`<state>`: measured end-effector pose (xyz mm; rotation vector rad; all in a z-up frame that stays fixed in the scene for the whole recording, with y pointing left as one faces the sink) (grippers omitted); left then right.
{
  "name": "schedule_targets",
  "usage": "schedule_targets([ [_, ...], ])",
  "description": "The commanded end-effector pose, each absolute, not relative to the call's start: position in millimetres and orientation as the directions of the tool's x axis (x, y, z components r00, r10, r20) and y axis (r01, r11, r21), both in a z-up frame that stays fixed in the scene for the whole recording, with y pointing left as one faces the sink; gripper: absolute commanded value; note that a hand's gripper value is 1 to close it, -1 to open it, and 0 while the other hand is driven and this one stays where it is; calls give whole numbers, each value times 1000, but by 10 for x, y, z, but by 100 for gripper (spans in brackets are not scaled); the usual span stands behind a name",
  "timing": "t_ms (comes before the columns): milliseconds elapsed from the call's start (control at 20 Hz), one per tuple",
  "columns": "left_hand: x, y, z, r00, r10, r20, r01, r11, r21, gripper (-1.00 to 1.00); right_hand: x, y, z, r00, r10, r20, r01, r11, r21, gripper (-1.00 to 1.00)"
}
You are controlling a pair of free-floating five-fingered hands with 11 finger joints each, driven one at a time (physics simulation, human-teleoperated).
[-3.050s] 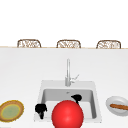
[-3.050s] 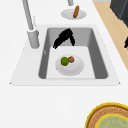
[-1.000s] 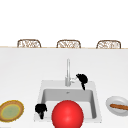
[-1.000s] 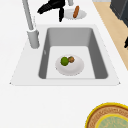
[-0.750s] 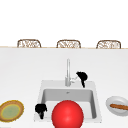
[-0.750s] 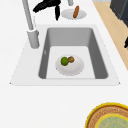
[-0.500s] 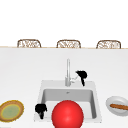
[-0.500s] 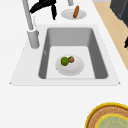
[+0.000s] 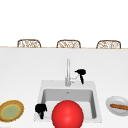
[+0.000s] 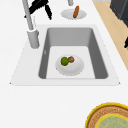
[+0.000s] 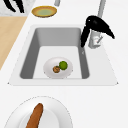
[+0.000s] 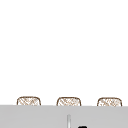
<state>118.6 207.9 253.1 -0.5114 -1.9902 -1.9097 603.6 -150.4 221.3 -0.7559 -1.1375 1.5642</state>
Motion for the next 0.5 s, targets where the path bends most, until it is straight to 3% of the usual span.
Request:
schedule_targets([
  [0,1186,2079,2531,-879,27,475,476,35,879,0,6243,-1470,2249,-280,956,84,-450,-54,-891,-100],
  [450,1186,2079,2531,-879,27,475,476,35,879,0,6711,-1381,2060,-254,962,101,-601,-75,-796,-100],
])
